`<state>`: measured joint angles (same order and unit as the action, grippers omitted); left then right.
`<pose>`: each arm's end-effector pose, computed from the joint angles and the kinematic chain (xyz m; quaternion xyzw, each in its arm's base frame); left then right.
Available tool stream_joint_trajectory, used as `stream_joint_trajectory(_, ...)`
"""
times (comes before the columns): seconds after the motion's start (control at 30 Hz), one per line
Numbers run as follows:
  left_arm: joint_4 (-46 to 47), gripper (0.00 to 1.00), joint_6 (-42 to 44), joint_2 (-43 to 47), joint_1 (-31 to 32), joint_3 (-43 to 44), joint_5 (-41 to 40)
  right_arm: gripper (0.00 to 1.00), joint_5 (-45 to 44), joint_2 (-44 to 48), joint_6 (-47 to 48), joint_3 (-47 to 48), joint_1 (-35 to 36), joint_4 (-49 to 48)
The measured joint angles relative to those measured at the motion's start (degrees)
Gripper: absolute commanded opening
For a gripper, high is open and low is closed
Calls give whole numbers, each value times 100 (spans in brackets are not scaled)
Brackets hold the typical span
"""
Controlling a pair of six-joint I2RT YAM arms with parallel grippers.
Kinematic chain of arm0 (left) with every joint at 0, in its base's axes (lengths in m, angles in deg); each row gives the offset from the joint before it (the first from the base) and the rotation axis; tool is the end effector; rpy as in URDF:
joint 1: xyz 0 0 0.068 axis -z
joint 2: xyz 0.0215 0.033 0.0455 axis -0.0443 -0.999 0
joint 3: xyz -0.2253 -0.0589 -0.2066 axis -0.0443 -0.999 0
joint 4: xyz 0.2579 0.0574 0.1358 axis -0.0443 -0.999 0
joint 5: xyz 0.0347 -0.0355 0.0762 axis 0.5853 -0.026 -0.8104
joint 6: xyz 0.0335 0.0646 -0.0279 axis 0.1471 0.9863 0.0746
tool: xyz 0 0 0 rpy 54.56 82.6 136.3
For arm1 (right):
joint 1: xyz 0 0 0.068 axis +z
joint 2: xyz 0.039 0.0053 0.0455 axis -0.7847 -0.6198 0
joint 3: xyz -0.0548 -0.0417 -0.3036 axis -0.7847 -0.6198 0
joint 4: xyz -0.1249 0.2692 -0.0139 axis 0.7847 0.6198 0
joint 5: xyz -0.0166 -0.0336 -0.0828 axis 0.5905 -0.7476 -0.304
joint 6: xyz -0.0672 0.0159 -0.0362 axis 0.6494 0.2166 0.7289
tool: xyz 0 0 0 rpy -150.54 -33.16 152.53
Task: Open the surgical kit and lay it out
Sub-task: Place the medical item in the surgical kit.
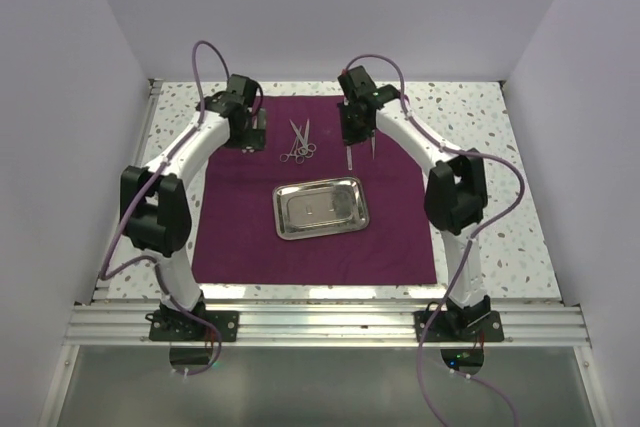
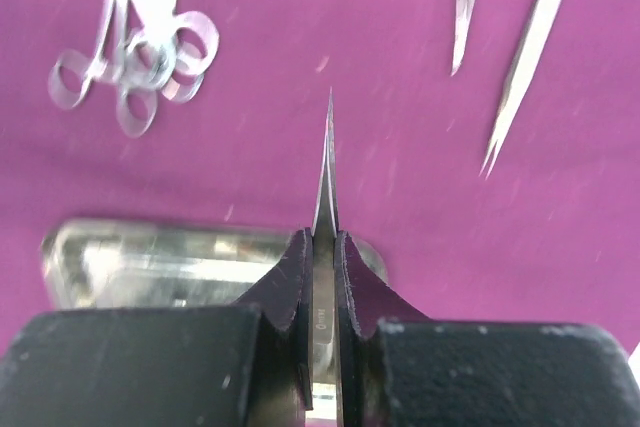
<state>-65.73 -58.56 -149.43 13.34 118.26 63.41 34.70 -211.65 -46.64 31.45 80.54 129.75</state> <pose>0.4497 -0.1051 0.2690 -0.0502 0.9542 0.0859 0.2823 0.4796 0.2570 0.2656 -0.0612 0.9575 0.0739 0.2721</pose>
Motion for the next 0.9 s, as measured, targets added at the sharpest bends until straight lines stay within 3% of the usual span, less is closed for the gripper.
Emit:
stream_joint_trajectory(0.3,-9,99,-9,782,0,-820,280,0,-302,-1950,-101,1714,-656,249)
stream_joint_trajectory(0.43,-4,100,-7,1021,0,-1073,308,0,-352,-2317,-190,2164,-874,334)
stream_joint_trajectory(0.47,-2,99,-7,1056,0,-1110,308,4,-376,-2323,-199,2223,-907,319)
stream_joint_trajectory(0.5,0,99,-7,1078,0,-1141,308,17,-400,-2323,-203,2282,-935,306)
stream_joint_trajectory(0.57,-2,99,-7,1088,0,-1165,308,50,-415,-2323,-221,2385,-966,238)
stream_joint_trajectory(0.6,2,100,-7,1088,0,-1165,310,71,-413,-2323,-258,2417,-970,197)
stream_joint_trajectory(0.67,4,100,-11,1088,0,-1165,310,92,-409,-2323,-234,2428,-968,138)
stream_joint_trajectory(0.73,7,100,-22,1088,0,-1165,321,98,-404,-2312,-216,2374,-962,90)
stream_joint_trajectory(0.9,46,100,-94,1088,0,-1141,317,98,-385,-1827,-199,1469,-940,-52)
